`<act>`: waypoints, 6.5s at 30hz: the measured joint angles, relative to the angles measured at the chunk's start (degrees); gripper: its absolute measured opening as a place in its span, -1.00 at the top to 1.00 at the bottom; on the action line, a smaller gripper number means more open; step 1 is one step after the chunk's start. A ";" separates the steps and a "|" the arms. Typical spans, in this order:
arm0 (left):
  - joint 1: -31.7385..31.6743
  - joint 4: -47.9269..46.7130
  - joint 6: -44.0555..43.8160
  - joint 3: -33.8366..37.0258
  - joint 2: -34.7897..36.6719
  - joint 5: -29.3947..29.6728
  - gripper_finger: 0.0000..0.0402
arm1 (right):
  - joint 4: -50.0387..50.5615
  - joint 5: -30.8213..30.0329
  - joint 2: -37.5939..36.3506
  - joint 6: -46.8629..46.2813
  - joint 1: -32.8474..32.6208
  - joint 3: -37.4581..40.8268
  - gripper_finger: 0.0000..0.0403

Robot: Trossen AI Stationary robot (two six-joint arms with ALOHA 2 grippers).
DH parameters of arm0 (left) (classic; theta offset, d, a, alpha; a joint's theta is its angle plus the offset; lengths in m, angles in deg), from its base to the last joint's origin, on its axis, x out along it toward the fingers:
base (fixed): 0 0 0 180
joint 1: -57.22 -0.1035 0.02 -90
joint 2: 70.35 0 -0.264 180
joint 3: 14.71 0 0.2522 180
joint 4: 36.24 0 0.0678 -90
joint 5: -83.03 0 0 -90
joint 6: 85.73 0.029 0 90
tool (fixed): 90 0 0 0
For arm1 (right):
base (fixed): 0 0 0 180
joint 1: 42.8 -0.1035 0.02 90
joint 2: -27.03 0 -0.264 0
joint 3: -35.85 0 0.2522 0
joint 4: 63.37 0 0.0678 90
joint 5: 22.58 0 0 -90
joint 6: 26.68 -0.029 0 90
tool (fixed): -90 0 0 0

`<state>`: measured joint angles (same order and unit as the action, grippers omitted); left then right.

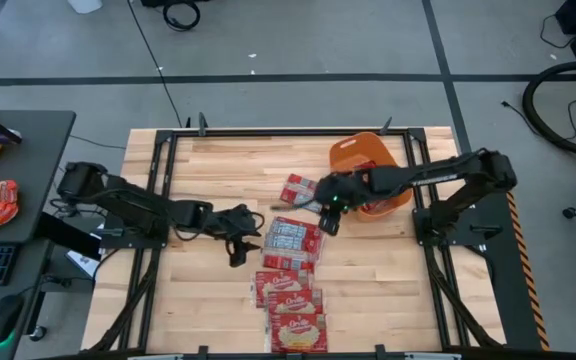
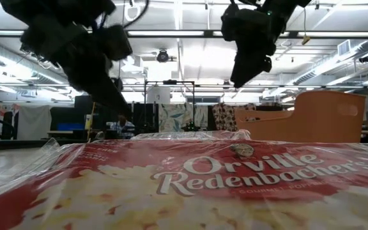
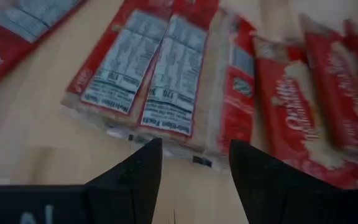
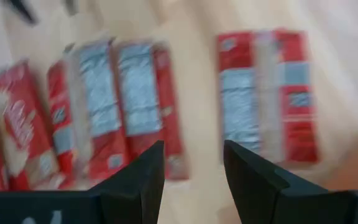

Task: Sort popcorn bags into baskets
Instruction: Put the red popcorn bag into the orange bin

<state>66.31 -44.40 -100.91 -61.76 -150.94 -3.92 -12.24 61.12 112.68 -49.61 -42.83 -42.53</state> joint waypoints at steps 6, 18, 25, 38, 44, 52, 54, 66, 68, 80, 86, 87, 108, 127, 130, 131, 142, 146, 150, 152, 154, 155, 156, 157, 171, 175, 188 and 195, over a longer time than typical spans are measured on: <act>-3.39 0.56 -2.27 -0.10 -5.35 -4.19 0.05 | -2.44 5.60 4.37 -1.37 -3.77 0.00 0.17; -7.74 9.06 -6.47 -0.14 -14.31 -22.61 0.05 | -6.26 5.47 12.84 -1.17 -10.95 -0.02 0.17; -7.26 12.06 -7.14 -0.08 -15.80 -25.30 0.05 | -9.86 5.77 17.45 -0.88 -11.52 0.00 0.17; -6.57 16.61 -7.92 -0.08 -15.96 -23.09 0.21 | -16.34 4.41 19.46 0.63 -11.11 0.00 0.17; -6.65 17.09 -6.66 -0.11 -15.94 -22.07 0.53 | -11.60 4.51 17.19 0.62 -10.98 -0.63 0.17; -6.67 17.32 -4.66 -0.18 -15.74 -22.37 0.93 | 3.25 -4.07 12.14 0.90 -11.79 -8.41 0.17; -6.67 16.86 -3.50 -0.18 -15.28 -22.69 0.95 | 2.88 -4.89 11.35 2.00 -11.95 -9.32 0.17; -5.00 16.87 5.69 -0.14 -8.72 -16.87 0.93 | -6.81 -2.89 12.71 5.45 -9.72 -9.64 0.00; -4.53 16.75 6.98 -0.13 -7.89 -15.15 0.93 | -8.19 -0.80 13.36 5.55 -9.14 -9.69 -0.04; -4.06 17.75 10.34 -0.10 -5.75 -10.56 0.93 | -8.66 6.10 14.58 5.57 -8.57 -9.64 0.11; -4.14 17.42 10.54 -0.09 -5.42 -10.49 0.92 | -7.73 5.96 14.59 6.18 -8.51 -9.64 0.41; -4.14 17.38 10.52 -0.10 -5.42 -10.49 0.92 | -7.60 5.96 14.61 6.19 -8.46 -9.64 0.47; -6.67 11.18 8.45 -0.16 -5.42 -10.14 0.26 | 17.21 -6.76 11.48 6.02 -6.78 -19.57 0.81; -3.06 9.90 8.05 -0.16 -5.42 -10.84 0.26 | 22.45 -23.36 -5.54 -11.84 10.37 -2.59 0.85; -3.06 9.90 7.92 -0.16 -5.42 -10.82 0.26 | 17.74 -21.05 -6.75 -12.02 12.08 1.69 0.84; -3.06 9.90 7.91 -0.16 -5.42 -10.82 0.26 | 16.80 -19.88 -6.95 -12.17 12.56 2.84 0.82; -2.39 9.38 7.88 -0.14 -5.42 -10.84 0.26 | 15.35 -14.62 -9.63 -15.65 14.46 9.70 0.53; -2.43 9.40 7.87 -0.14 -5.42 -10.79 0.26 | 19.76 -12.80 -12.21 -16.09 14.49 8.56 0.40; -2.41 9.46 7.89 -0.14 -5.44 -10.77 0.26 | 22.74 -16.48 -16.03 -17.43 13.71 6.22 0.34; -2.41 9.47 7.86 -0.14 -5.44 -9.63 0.26 | 19.31 -16.83 -17.68 -14.96 12.21 6.01 0.33; -2.41 9.50 6.58 -0.14 -5.61 -7.90 0.26 | 13.78 -15.73 -18.51 -11.00 9.86 5.97 0.33; -2.41 9.55 6.03 -0.14 -5.69 -7.36 0.26 | 10.85 -15.16 -18.55 -9.02 8.55 5.95 0.33; -2.42 9.52 5.80 -0.14 -5.71 -6.96 0.26 | 7.88 -14.91 -18.44 -7.01 7.14 5.95 0.33; -2.40 9.73 6.20 -0.14 -5.71 -6.65 0.26 | 4.97 -14.81 -18.09 -5.40 5.63 5.95 0.33; 10.36 11.81 24.84 -0.14 -5.79 22.88 0.22 | -12.32 -13.13 -0.65 -0.48 -4.95 5.90 0.34; 10.83 13.34 34.18 -0.12 -8.75 25.18 0.12 | -13.72 -13.07 1.50 0.62 -4.72 5.90 0.34; 9.78 24.27 63.93 -0.27 -20.02 30.51 0.01 | -15.22 -13.07 -3.75 0.66 -5.12 5.88 0.34; 9.57 26.33 64.23 -0.27 -20.55 27.88 0.01 | -15.32 -13.10 -3.29 0.62 -6.16 5.81 0.34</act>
<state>75.88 -18.07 -36.68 -62.03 -171.49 23.96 -27.56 48.02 109.39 -48.99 -48.99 -36.71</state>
